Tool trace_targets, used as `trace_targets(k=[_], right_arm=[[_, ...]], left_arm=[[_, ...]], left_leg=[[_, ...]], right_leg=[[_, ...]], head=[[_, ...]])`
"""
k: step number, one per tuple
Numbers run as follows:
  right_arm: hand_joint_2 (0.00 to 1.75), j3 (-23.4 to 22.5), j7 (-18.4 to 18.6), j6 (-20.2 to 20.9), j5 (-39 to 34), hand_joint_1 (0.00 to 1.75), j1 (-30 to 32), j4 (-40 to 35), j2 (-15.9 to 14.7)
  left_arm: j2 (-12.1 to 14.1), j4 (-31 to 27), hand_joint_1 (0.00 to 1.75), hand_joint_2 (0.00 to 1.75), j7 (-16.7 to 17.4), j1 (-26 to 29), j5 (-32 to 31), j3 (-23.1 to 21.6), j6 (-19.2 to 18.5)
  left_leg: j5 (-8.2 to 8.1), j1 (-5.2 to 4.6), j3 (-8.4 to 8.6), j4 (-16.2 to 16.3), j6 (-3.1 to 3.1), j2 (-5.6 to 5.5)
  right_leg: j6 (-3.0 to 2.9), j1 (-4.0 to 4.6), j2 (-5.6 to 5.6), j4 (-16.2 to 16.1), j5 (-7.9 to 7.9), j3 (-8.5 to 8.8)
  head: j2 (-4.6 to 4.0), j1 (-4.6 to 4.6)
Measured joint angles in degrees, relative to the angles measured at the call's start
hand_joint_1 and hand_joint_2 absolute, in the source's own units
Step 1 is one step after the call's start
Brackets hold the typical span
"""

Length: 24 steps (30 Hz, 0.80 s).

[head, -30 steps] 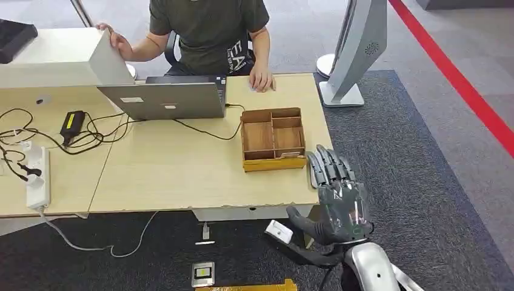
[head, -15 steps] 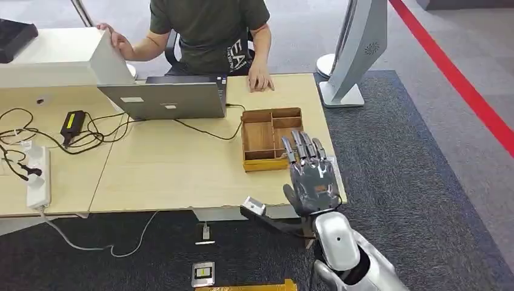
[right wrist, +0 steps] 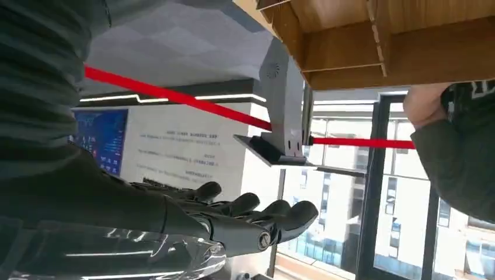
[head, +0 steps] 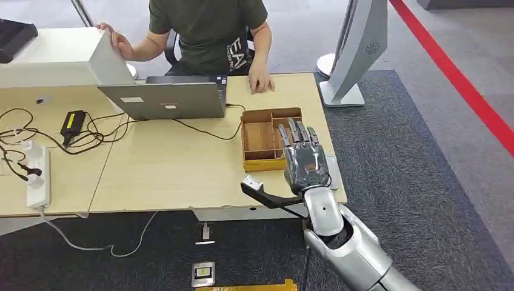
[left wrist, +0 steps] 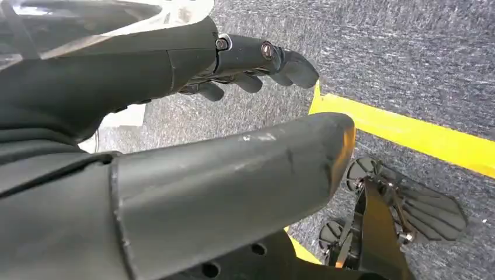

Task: Pass the card to the sensor for recognition and then transmit it.

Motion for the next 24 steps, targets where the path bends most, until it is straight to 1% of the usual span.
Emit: trace_targets(k=[8, 12, 16, 19, 24], right_arm=[[1.75, -0.5, -0.2, -0.1, -1.9, 0.0, -2.5, 7.5, 1.7], [1.75, -0.6, -0.5, -0.7, -2.5, 0.0, -3.0, 10.0, 2.0], [1.75, -0.9, -0.6, -1.5, -4.1, 0.0, -4.1, 13.6, 2.6], [1.75, -1.0, -0.7, -2.6, -5.1, 0.0, -5.3, 16.2, 2.9], [1.75, -1.2, -0.7, -2.9, -5.5, 0.0, -6.5, 19.4, 3.5]], left_arm=[[0.3, 0.0, 0.0, 0.0, -0.1, 0.1, -1.6, -0.2, -2.0], [0.5, 0.0, 0.0, 0.0, -0.1, 0.1, -1.8, -0.3, -2.2], [0.7, 0.0, 0.0, 0.0, -0.5, 0.1, 0.2, -0.2, -2.2], [0.9, 0.0, 0.0, 0.0, -0.9, 0.1, 0.6, -0.2, -2.2], [1.0, 0.0, 0.0, 0.0, -1.0, 0.2, 0.4, -0.2, -2.2]], left_leg=[[0.0, 0.0, -0.01, 0.0, 0.0, -0.01], [0.0, 0.0, 0.0, 0.0, 0.0, 0.0], [0.0, 0.0, -0.01, 0.0, 0.0, -0.01], [0.0, 0.0, 0.0, 0.0, 0.0, 0.01], [0.0, 0.0, 0.0, 0.0, 0.0, 0.01]], right_leg=[[0.0, 0.0, 0.0, 0.0, 0.0, 0.0], [0.0, 0.0, 0.0, 0.0, 0.0, 0.0], [0.0, 0.0, 0.0, 0.0, 0.0, -0.01], [0.0, 0.0, 0.0, 0.0, 0.0, -0.01], [0.0, 0.0, 0.0, 0.0, 0.0, -0.01]], head=[[0.0, 0.02], [0.0, 0.0], [0.0, 0.0], [0.0, 0.0], [0.0, 0.0]])
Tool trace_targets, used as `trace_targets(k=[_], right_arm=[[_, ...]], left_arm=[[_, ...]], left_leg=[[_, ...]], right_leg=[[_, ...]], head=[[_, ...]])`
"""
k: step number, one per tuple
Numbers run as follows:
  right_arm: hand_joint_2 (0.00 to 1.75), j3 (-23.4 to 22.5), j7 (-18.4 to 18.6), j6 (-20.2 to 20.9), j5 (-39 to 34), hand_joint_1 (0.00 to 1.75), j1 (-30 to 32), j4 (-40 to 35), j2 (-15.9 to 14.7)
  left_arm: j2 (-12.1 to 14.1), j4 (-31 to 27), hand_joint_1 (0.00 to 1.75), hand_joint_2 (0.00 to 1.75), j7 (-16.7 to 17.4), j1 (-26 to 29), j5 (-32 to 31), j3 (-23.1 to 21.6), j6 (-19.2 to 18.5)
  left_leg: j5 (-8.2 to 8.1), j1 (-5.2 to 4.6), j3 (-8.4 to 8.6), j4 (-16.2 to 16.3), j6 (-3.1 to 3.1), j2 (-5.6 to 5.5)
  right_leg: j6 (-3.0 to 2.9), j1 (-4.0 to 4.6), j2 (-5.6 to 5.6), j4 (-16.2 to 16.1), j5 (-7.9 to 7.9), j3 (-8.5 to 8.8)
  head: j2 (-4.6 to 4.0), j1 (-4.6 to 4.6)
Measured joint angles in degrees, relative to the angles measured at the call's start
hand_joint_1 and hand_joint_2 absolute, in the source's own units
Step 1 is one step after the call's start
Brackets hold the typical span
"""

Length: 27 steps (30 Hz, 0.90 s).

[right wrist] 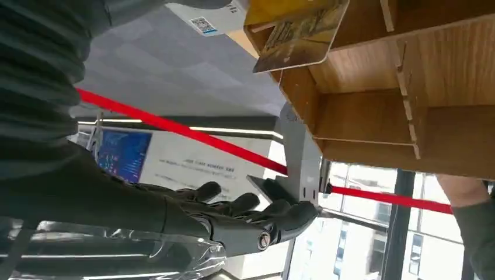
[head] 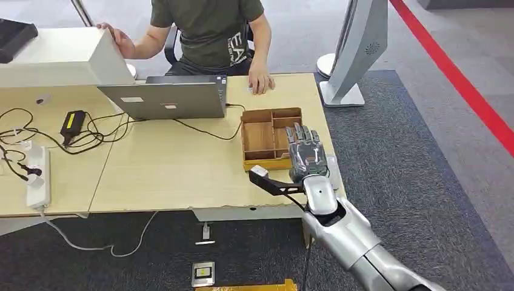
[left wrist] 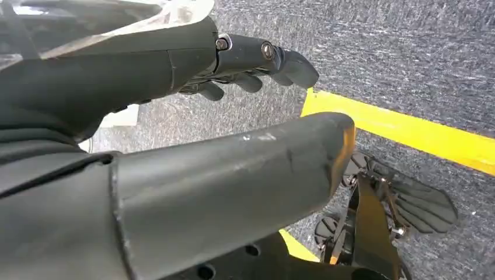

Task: Pass the card to the sensor for recognition and then transmit it.

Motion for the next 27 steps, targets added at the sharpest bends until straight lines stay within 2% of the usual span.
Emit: trace_targets(k=[11, 27], right_arm=[[1.75, -2.6, 0.1, 0.1, -5.0, 0.0, -0.3, 3.4, -0.5], [1.75, -4.2, 0.5, 0.5, -6.2, 0.0, -0.3, 4.9, -0.8]], left_arm=[[0.4, 0.0, 0.0, 0.0, -0.4, 0.1, 0.2, 0.2, -1.7], [0.6, 0.0, 0.0, 0.0, -0.3, 0.0, -2.2, -0.2, -2.3]], left_leg=[[0.0, 0.0, 0.0, 0.0, 0.0, 0.0], [0.0, 0.0, 0.01, 0.0, 0.0, 0.01]], right_leg=[[0.0, 0.0, 0.0, 0.0, 0.0, -0.01], [0.0, 0.0, 0.0, 0.0, 0.0, -0.01]], head=[[0.0, 0.0], [0.0, 0.0]])
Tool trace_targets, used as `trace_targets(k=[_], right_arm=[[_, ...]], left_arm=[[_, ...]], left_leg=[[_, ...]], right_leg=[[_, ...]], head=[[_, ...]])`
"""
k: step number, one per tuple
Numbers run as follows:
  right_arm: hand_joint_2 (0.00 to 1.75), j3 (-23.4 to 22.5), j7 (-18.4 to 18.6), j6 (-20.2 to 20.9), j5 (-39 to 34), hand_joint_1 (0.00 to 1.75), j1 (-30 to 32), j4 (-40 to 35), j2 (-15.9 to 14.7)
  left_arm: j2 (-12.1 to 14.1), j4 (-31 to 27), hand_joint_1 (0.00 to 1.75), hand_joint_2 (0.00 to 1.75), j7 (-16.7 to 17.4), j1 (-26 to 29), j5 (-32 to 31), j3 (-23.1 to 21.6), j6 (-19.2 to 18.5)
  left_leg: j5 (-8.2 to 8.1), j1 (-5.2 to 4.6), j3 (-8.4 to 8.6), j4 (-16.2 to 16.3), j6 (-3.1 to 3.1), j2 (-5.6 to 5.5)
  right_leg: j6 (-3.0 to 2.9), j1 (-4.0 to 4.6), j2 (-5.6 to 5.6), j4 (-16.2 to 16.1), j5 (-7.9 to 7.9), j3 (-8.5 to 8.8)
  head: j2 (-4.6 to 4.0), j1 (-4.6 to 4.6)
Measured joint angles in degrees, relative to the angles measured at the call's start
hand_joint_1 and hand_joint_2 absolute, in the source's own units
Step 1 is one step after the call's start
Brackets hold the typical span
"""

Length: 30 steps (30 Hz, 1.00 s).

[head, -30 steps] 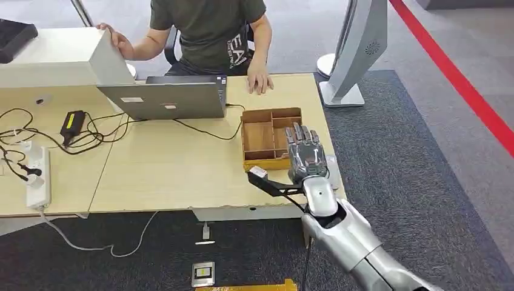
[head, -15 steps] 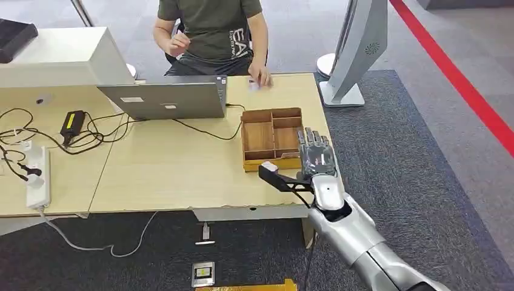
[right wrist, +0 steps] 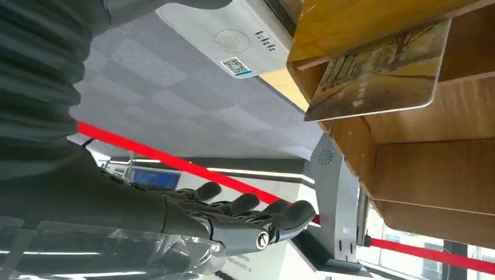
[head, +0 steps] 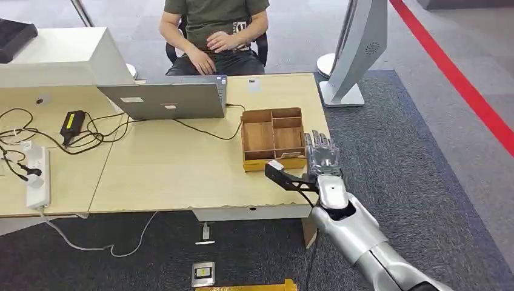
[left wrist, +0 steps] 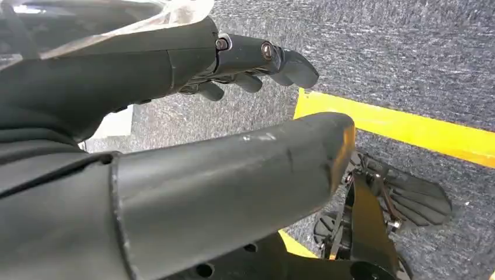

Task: Pass the card to the sensor for recognition and then transmit it.

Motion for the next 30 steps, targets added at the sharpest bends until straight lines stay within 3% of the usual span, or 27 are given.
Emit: trace_targets(k=[30], right_arm=[[1.75, 1.2, -0.5, -0.2, -0.3, 0.0, -1.1, 4.2, 4.2]], left_arm=[[-0.8, 0.0, 0.0, 0.0, 0.9, -0.2, 1.4, 0.0, 3.2]], left_leg=[[0.0, 0.0, 0.0, 0.0, 0.0, 0.0]], right_leg=[[0.0, 0.0, 0.0, 0.0, 0.0, 0.0]], head=[[0.0, 0.0]])
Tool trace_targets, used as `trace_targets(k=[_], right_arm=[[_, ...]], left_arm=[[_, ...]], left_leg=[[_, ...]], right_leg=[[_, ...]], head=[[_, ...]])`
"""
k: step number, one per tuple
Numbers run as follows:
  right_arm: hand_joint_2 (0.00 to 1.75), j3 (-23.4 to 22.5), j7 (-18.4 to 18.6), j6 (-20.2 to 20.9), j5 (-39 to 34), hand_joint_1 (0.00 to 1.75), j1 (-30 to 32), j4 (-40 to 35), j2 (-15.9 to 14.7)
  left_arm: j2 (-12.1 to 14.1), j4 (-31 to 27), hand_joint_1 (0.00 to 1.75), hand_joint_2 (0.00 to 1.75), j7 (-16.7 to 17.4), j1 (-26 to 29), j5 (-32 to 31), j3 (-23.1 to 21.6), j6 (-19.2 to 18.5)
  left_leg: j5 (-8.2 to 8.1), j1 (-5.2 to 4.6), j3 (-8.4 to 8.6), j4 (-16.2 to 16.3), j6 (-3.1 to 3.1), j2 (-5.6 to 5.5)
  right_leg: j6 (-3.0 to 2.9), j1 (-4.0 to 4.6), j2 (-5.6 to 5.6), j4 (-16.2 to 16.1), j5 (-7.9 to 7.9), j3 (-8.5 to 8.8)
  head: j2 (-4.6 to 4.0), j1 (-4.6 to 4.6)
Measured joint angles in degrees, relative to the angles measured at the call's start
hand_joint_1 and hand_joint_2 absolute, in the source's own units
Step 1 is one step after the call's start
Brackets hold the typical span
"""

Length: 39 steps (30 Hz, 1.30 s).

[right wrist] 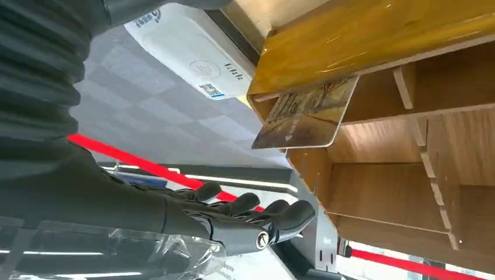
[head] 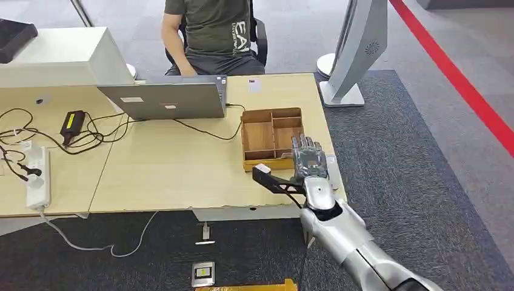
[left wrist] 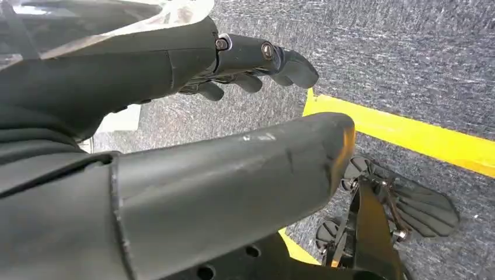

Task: Pass the card to the sensor for recognition and then transmit it.

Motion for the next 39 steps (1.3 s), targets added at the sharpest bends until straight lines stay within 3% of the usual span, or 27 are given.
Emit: trace_targets(k=[18, 19, 20, 39], right_arm=[[1.75, 0.9, -1.0, -0.1, 0.4, 0.02, -0.8, 2.5, 1.7], [1.75, 0.9, -1.0, -0.1, 0.4, 1.01, -1.0, 2.6, 1.8], [1.75, 0.9, -1.0, -0.1, 0.4, 1.75, -1.1, 2.8, 1.9], [1.75, 1.6, -1.0, 1.9, -1.0, 1.75, -1.6, 3.5, 2.3]], left_arm=[[-0.8, -0.1, 0.0, 0.0, 0.3, 0.0, 0.9, 0.0, 1.9], [-0.9, -0.1, 0.0, 0.0, 0.3, 0.0, 0.9, 0.0, 1.9], [-0.9, -0.1, 0.0, 0.0, 0.3, 0.0, 0.9, 0.0, 2.0], [-1.1, -0.1, 0.0, 0.0, 1.4, 0.0, 0.5, 0.0, 2.1]], left_leg=[[0.0, 0.0, 0.0, 0.0, 0.0, 0.0], [0.0, 0.0, 0.01, 0.0, 0.0, 0.0], [0.0, 0.0, 0.01, 0.0, 0.0, 0.0], [0.0, 0.0, 0.01, 0.0, 0.0, 0.0]], right_leg=[[0.0, 0.0, 0.0, 0.0, 0.0, 0.0], [0.0, 0.0, 0.0, 0.0, 0.0, 0.0], [0.0, 0.0, 0.0, 0.0, 0.0, 0.0], [0.0, 0.0, 0.0, 0.0, 0.0, 0.0]], head=[[0.0, 0.02], [0.0, 0.0], [0.0, 0.0], [0.0, 0.0]])
